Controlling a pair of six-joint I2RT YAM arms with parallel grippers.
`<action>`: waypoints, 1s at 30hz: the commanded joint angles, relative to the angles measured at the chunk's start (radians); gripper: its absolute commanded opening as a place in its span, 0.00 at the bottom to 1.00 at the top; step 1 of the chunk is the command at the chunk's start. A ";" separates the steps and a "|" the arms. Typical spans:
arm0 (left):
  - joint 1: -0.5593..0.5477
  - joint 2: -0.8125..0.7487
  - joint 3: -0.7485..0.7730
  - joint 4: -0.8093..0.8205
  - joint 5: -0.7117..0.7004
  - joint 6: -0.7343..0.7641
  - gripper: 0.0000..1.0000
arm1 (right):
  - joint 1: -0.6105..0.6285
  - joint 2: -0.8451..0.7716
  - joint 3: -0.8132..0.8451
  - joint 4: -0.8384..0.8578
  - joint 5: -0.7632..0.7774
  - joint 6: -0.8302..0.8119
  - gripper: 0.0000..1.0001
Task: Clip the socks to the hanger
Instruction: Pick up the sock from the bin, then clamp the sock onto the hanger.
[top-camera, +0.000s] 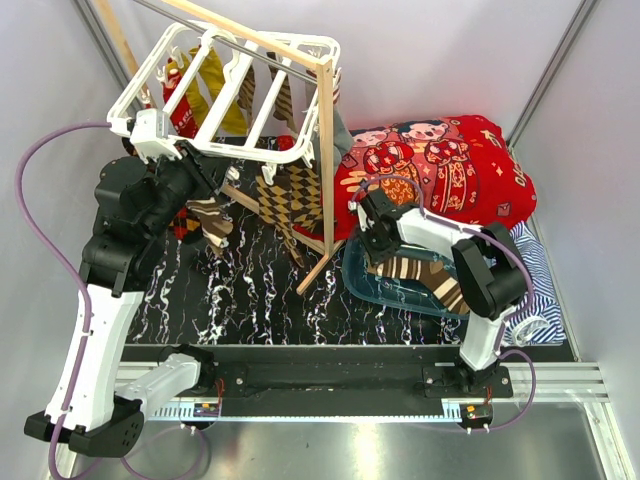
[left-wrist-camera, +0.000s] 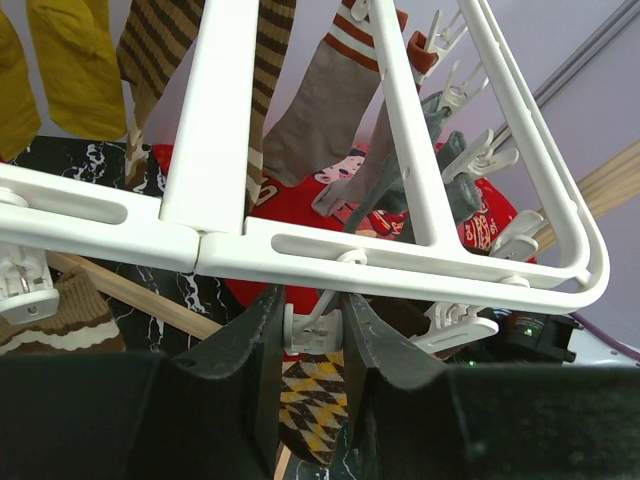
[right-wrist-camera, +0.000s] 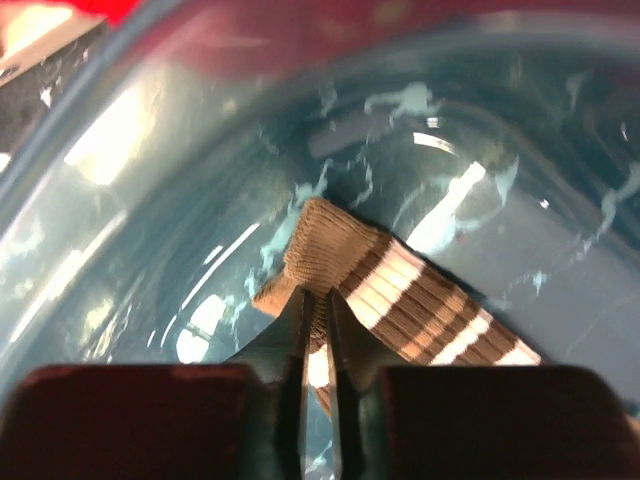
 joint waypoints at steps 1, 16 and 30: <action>0.002 -0.003 0.045 -0.006 0.010 -0.009 0.00 | -0.006 -0.124 -0.021 -0.028 -0.034 -0.005 0.09; 0.002 0.010 0.070 -0.007 0.070 -0.044 0.00 | 0.028 -0.603 0.003 0.111 -0.385 0.090 0.00; 0.002 0.013 0.075 -0.009 0.099 -0.079 0.00 | 0.328 -0.589 0.124 0.656 -0.429 0.176 0.00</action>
